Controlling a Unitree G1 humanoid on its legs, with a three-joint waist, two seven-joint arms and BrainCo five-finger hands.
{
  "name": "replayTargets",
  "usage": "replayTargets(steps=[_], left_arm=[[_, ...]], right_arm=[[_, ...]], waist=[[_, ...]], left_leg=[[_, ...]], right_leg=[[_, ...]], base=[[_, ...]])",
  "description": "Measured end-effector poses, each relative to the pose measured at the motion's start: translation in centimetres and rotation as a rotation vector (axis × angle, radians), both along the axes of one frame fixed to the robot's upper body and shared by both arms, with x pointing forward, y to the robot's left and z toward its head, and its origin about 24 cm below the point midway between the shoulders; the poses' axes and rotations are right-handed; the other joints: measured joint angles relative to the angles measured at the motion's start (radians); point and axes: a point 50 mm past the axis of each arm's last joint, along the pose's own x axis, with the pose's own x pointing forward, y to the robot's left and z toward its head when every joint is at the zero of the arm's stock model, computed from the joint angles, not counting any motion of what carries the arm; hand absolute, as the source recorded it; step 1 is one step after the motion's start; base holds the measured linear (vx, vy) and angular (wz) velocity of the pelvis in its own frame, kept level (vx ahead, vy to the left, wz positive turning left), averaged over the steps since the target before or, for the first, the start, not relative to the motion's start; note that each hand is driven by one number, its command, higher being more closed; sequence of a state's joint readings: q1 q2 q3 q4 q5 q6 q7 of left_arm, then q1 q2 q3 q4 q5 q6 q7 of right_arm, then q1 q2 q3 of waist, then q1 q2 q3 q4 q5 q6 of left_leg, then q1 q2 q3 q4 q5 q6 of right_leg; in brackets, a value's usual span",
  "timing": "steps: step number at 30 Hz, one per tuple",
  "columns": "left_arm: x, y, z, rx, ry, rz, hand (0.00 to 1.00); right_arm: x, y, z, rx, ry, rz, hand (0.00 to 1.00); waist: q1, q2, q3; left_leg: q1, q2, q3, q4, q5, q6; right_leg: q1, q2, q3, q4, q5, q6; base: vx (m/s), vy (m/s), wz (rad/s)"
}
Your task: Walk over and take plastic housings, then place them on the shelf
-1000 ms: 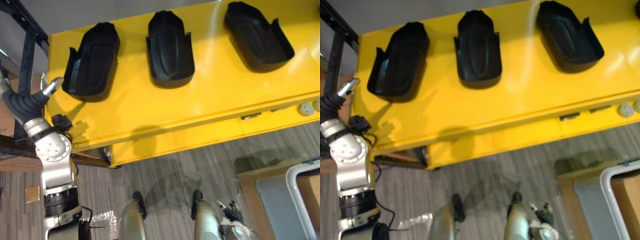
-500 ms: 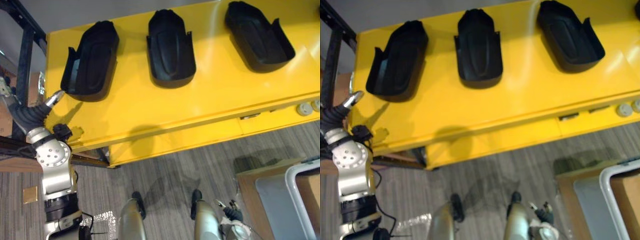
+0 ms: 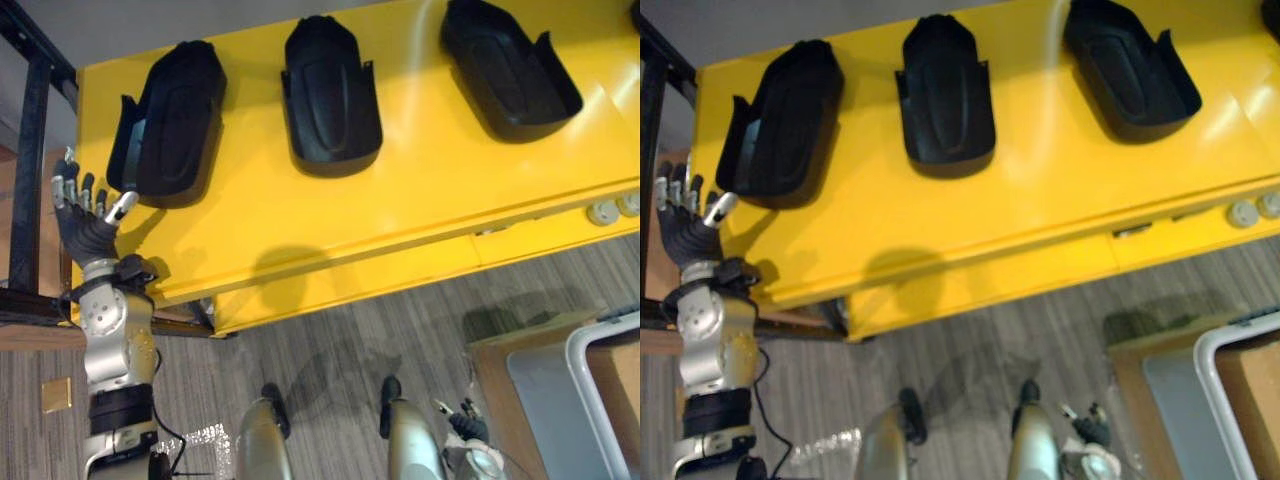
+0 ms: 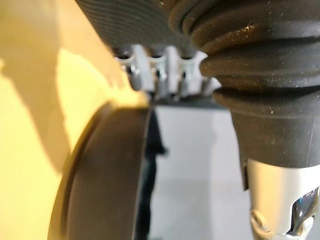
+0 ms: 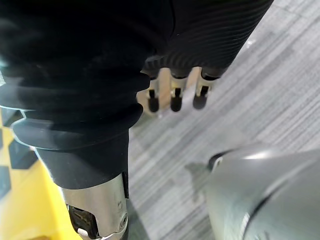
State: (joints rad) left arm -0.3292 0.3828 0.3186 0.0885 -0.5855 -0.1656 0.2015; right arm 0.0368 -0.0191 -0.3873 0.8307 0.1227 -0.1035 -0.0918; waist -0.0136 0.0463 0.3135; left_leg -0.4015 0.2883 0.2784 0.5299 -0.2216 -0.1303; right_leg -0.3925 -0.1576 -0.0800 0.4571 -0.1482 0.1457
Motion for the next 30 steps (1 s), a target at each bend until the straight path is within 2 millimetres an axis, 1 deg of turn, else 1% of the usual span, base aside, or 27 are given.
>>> replayTargets(steps=[2,7,12,16,20,27,30], left_arm=[[0.2,-0.3,-0.1,-0.024,-0.012,-0.048,0.00],[0.4,-0.5,-0.5,-0.066,-0.016,-0.094,0.00],[0.6,-0.8,-0.2,-0.009,-0.004,-0.133,0.00],[0.6,-1.1,-0.7,0.001,0.014,-0.153,0.00],[0.6,-1.3,-0.7,0.004,0.014,-0.175,0.00],[0.6,-1.3,-0.9,0.002,0.021,-0.166,0.00],[0.3,-1.4,-0.5,0.017,0.014,-0.117,0.00]], right_arm=[[-0.1,-0.1,0.0,-0.004,0.004,0.007,0.00],[-0.1,0.0,0.0,-0.012,0.009,0.031,0.00],[-0.3,0.0,-0.1,-0.025,0.021,0.051,0.00],[-0.8,-0.1,-0.3,-0.025,0.035,0.048,0.00],[-0.8,-0.1,-0.3,-0.025,0.036,0.049,0.00],[-0.8,0.0,-0.3,-0.026,0.039,0.059,0.00],[-0.8,0.0,-0.3,-0.027,0.038,0.059,0.00]], waist=[[0.001,0.000,0.000],[0.001,0.000,0.000],[0.000,0.000,-0.001],[0.001,0.001,-0.008],[0.001,0.001,-0.009],[0.001,0.001,-0.009],[0.001,0.001,-0.009]], left_leg=[[0.000,0.000,0.000,0.000,0.000,0.000],[0.000,0.000,-0.001,-0.001,0.000,0.000],[0.000,0.000,-0.001,0.000,0.000,0.000],[0.000,-0.001,-0.002,-0.001,0.000,0.000],[0.000,-0.001,-0.003,0.000,0.000,0.000],[-0.001,-0.001,-0.004,0.001,0.000,0.000],[-0.002,-0.001,-0.005,0.002,0.000,0.000]], right_leg=[[0.000,0.000,0.000,0.000,0.000,0.000],[0.000,0.000,0.000,0.002,0.000,0.000],[0.000,0.000,0.000,0.003,0.000,0.000],[0.000,-0.001,-0.001,0.004,0.000,0.000],[0.000,-0.001,-0.001,0.006,0.000,-0.001],[-0.002,-0.001,-0.001,0.011,-0.002,-0.002],[-0.006,-0.001,-0.001,0.018,-0.003,-0.004]], base=[[0.00,0.000,0.00],[0.00,0.000,0.00],[0.00,0.000,0.00],[0.00,0.000,0.00],[0.00,0.000,0.00],[0.00,0.000,0.00],[0.00,0.000,0.00]])
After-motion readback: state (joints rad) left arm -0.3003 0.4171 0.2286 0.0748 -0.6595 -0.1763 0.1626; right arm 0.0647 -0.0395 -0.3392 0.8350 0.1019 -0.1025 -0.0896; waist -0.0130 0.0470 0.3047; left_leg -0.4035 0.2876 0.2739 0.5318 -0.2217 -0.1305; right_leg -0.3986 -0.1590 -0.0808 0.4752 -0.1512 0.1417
